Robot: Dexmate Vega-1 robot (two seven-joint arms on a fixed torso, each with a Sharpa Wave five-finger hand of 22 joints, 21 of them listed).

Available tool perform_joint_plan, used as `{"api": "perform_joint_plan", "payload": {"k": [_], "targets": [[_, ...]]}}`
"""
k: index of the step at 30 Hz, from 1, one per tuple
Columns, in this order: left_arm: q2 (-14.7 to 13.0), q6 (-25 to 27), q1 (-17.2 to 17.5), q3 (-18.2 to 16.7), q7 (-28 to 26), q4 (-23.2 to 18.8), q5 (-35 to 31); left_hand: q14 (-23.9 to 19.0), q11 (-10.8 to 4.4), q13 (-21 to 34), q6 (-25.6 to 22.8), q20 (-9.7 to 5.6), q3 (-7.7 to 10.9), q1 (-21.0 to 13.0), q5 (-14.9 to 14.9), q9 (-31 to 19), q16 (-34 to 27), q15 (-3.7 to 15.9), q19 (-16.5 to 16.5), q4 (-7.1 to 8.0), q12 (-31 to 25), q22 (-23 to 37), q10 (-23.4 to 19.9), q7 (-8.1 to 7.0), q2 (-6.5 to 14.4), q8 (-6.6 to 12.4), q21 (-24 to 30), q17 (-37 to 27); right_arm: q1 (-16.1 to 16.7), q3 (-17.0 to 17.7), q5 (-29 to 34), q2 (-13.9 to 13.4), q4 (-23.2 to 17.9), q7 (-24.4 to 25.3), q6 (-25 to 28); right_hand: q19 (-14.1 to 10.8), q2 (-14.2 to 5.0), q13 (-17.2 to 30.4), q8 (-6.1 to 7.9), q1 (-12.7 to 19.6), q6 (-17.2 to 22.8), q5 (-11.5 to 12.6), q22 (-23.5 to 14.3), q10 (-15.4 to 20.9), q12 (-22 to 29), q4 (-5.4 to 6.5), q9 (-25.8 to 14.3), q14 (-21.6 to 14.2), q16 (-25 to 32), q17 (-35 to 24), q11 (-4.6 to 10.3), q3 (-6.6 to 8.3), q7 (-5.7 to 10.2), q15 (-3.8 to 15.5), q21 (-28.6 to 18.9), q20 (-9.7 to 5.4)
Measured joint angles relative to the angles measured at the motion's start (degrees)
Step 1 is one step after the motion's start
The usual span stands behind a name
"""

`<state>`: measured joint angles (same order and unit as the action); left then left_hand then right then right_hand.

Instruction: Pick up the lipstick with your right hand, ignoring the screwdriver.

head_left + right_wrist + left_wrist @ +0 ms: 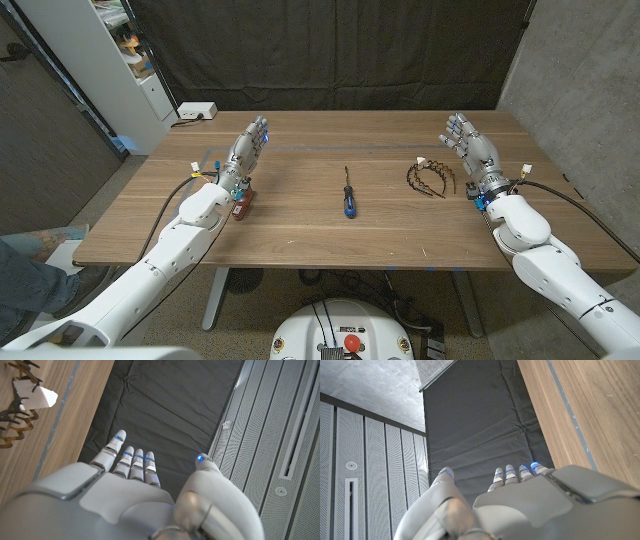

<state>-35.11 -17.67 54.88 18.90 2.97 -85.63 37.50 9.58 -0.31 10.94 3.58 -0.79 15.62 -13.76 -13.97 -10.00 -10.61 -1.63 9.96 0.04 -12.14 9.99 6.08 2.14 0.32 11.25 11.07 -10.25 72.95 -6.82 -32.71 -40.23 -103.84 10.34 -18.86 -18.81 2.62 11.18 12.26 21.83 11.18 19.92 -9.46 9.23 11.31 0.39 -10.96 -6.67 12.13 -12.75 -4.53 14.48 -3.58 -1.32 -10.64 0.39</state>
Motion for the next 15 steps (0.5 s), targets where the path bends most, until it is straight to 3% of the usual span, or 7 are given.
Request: {"api": "perform_joint_plan", "payload": {"k": [15], "targets": [[-0.44,0.21,0.01,0.16,0.15,-0.33,-0.26,0.0,0.0,0.0,0.0,0.0,-0.05,-0.23,0.17,0.0,0.0,0.0,0.0,-0.05,0.0,0.0,0.0,0.0,0.23,0.0,0.0,0.0,2.31,1.64,0.44,-0.09,-1.14,0.21,-0.46,-0.09,0.0,0.01,0.0,0.0,-0.01,0.0,0.0,0.5,0.0,0.0,0.0,-0.31,0.0,0.23,0.12,0.0,0.0,0.31,0.0,-0.09]]}}
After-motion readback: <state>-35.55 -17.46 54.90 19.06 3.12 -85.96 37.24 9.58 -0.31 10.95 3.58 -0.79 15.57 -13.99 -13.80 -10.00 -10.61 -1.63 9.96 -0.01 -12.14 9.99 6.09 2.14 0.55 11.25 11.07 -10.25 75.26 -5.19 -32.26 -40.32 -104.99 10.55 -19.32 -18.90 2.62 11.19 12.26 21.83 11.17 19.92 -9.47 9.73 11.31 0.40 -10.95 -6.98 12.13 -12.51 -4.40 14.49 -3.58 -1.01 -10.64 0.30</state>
